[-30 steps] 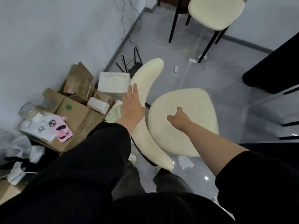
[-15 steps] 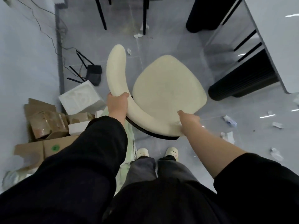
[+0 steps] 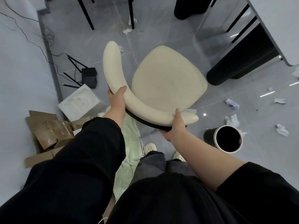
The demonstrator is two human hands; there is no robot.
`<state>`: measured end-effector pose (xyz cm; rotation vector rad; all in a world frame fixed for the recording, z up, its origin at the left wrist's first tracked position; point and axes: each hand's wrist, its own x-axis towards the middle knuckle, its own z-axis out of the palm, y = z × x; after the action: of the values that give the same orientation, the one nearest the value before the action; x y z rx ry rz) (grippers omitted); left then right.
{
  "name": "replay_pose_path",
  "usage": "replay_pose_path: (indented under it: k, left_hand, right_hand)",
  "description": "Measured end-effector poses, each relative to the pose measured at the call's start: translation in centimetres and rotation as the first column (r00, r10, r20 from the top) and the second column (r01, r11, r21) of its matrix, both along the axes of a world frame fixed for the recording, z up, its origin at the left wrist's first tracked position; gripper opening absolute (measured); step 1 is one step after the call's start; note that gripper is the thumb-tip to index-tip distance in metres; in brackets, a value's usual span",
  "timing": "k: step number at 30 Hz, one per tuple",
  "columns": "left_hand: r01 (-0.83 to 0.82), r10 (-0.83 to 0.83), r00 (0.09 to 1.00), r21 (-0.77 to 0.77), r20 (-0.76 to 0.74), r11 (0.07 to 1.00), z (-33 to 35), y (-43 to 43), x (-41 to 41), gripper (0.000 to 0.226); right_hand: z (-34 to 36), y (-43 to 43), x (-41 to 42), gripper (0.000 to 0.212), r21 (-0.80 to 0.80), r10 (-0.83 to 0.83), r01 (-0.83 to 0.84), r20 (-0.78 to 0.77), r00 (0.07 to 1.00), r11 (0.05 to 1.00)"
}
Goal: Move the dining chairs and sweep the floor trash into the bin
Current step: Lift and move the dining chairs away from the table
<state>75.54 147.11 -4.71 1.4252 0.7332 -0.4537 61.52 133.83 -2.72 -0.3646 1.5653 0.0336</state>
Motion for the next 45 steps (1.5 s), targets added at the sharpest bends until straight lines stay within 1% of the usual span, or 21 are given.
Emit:
replay_pose_path:
  k: [5,8,10,14,17,22,24,26,27,30,34,36,39,41,43,45]
  left_hand:
    - [0.086,-0.092,0.992,-0.071,-0.086,0.994,-0.2,1.3,0.8,0.064]
    - [0.154,-0.157,0.98,-0.039,-0.122,0.987,0.0,1.7,1.3,0.06]
    - [0.132,-0.133,0.984,-0.017,-0.115,0.991,0.1,1.5,1.6,0.056]
    - [0.131,-0.13,0.99,0.001,-0.06,0.991,2.0,-0.7,3.9,0.056]
    - [0.155,-0.154,0.987,0.003,-0.038,0.988,4.0,-2.7,6.5,0.053]
    - [0.173,-0.172,0.984,0.014,-0.04,0.985,6.7,-7.5,10.9,0.053]
    - [0.172,-0.171,0.985,0.032,-0.031,0.985,7.5,-9.3,12.0,0.048]
    - [0.175,-0.174,0.984,0.062,-0.024,0.983,8.7,-11.6,13.1,0.044]
    - [0.173,-0.172,0.985,0.071,-0.02,0.982,9.2,-12.5,13.6,0.044]
    - [0.187,-0.185,0.982,0.089,-0.031,0.978,10.3,-16.1,16.0,0.052]
    - [0.223,-0.219,0.975,0.102,-0.049,0.97,11.0,-20.9,18.9,0.059]
    - [0.24,-0.237,0.971,0.113,-0.041,0.964,11.7,-23.4,20.4,0.059]
    - [0.259,-0.257,0.966,0.105,-0.031,0.96,12.2,-26.4,22.8,0.052]
    - [0.284,-0.282,0.959,0.093,-0.034,0.954,12.3,-27.9,24.2,0.052]
    - [0.315,-0.312,0.949,0.087,-0.048,0.945,12.2,-29.4,25.9,0.057]
    - [0.347,-0.346,0.938,0.075,-0.033,0.935,12.2,-30.8,27.6,0.051]
  right_hand:
    - [0.7,0.5,0.5,0.05,0.017,-0.058,0.059,-0.022,0.998,0.998]
    - [1.3,0.5,0.8,0.041,0.012,-0.074,0.074,-0.035,0.997,0.997]
    - [1.8,0.3,1.2,0.037,0.006,-0.077,0.078,-0.047,0.996,0.997]
    - [4.1,-1.3,3.7,0.043,-0.048,-0.085,0.082,-0.072,0.994,0.996]
    - [6.0,-3.1,6.2,0.044,-0.088,-0.054,0.047,-0.081,0.995,0.995]
    - [9.0,-7.8,9.7,0.038,-0.096,-0.014,0.008,-0.066,0.998,0.995]
    - [9.5,-9.7,10.7,0.042,-0.088,-0.025,0.019,-0.068,0.997,0.996]
    - [10.1,-11.9,12.0,0.05,-0.068,-0.021,0.016,-0.081,0.996,0.998]
    - [10.2,-12.9,12.5,0.052,-0.057,-0.034,0.029,-0.078,0.996,0.998]
    - [10.9,-16.3,14.5,0.048,-0.027,-0.036,0.035,-0.06,0.998,0.999]
    - [11.7,-20.7,16.9,0.053,0.005,-0.061,0.061,-0.057,0.997,0.998]
    - [12.4,-22.9,18.3,0.054,0.007,-0.052,0.052,-0.035,0.998,0.999]
    - [13.0,-25.5,20.2,0.051,-0.002,-0.101,0.101,-0.022,0.995,0.995]
    - [13.2,-26.7,21.2,0.051,-0.015,-0.131,0.13,-0.014,0.991,0.991]
    - [13.1,-28.0,22.4,0.053,-0.017,-0.167,0.167,-0.01,0.986,0.986]
    - [12.9,-29.2,23.9,0.058,-0.04,-0.202,0.202,0.009,0.979,0.979]
